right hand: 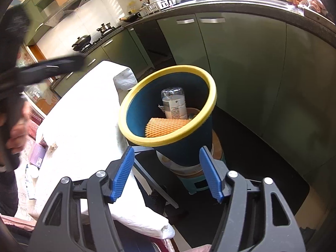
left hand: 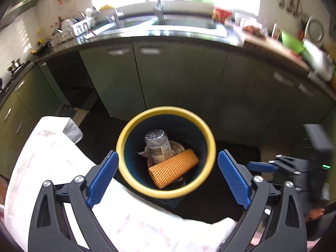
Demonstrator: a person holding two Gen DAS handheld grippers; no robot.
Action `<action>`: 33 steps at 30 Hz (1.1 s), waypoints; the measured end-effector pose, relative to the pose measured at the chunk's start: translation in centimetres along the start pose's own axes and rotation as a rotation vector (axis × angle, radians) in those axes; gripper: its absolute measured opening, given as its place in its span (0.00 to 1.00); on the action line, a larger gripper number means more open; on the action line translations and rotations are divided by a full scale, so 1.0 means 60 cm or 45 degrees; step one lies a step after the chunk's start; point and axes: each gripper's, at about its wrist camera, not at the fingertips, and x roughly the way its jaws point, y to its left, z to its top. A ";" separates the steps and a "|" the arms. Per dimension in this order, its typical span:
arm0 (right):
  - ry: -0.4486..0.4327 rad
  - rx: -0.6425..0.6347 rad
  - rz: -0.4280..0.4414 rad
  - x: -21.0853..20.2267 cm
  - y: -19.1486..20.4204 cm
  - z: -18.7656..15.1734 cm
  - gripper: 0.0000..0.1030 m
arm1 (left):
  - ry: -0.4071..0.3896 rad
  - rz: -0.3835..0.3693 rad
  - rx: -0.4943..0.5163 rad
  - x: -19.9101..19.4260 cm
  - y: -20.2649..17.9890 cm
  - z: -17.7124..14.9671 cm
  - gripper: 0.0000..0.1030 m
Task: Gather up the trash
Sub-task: 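Carry the orange net over the bin and open the left tool, then grasp the white crumpled tissue with the right tool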
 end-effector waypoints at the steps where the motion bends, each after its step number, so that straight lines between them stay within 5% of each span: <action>1: -0.002 -0.007 0.001 -0.001 0.003 -0.001 0.60 | -0.031 0.004 -0.021 -0.030 0.004 -0.014 0.93; 7: -0.002 -0.053 0.009 -0.008 0.028 -0.007 0.61 | -0.170 0.077 -0.153 -0.186 0.041 -0.110 0.95; 13: 0.024 -0.138 0.019 -0.001 0.079 -0.001 0.62 | -0.279 0.335 -0.260 -0.318 0.115 -0.228 0.95; 19: 0.075 -0.280 0.058 0.024 0.168 0.010 0.62 | -0.344 0.471 -0.461 -0.419 0.217 -0.341 0.95; 24: 0.132 -0.441 0.140 0.058 0.279 0.017 0.62 | -0.364 0.601 -0.561 -0.466 0.272 -0.425 0.95; 33: 0.245 -0.757 0.289 0.130 0.491 0.011 0.62 | -0.296 0.635 -0.662 -0.474 0.308 -0.530 0.95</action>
